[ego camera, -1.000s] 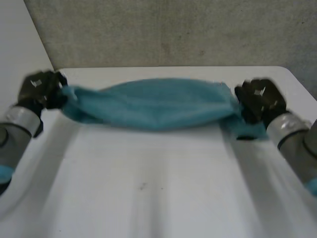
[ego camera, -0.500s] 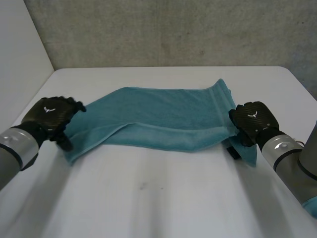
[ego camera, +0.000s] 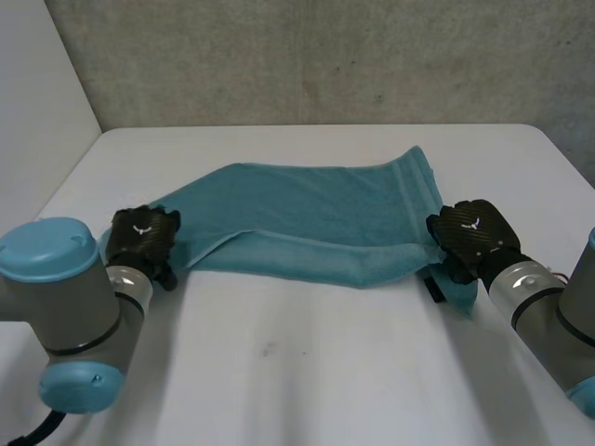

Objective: Fold the laundry

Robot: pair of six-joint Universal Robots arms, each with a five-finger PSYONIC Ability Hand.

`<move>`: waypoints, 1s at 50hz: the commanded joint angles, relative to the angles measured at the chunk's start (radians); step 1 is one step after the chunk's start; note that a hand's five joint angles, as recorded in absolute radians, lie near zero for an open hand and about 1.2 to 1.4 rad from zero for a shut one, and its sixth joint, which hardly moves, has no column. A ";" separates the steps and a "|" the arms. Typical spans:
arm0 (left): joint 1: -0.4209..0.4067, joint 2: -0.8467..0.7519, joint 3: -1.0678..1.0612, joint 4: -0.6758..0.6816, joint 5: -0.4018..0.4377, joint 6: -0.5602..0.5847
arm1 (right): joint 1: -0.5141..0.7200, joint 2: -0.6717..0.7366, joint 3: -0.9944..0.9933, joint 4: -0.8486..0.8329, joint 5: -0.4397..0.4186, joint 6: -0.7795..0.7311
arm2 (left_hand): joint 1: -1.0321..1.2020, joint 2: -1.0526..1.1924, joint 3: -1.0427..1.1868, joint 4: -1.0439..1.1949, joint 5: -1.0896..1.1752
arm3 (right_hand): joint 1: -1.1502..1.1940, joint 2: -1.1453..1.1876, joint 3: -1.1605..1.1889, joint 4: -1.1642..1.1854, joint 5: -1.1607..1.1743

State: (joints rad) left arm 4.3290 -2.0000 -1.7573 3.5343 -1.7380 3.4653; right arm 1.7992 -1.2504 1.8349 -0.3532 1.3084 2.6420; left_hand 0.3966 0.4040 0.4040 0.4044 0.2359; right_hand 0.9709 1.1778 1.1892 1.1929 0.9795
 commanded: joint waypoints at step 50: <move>0.342 0.445 -0.100 -0.477 0.333 0.245 | -0.069 -0.144 -0.290 0.861 0.069 -0.497 | 1.000 0.992 0.992 0.992 0.986 | 0.425 0.218 0.207 0.203 0.242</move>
State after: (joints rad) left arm 4.6609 -1.4802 -1.8456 3.1145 -1.4177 3.6684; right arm 1.7202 -1.4859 1.5089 0.4963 1.3657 2.2577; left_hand 1.1054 1.1960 1.1918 1.1923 0.9570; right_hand 0.9709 1.1778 1.1892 1.1929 0.9795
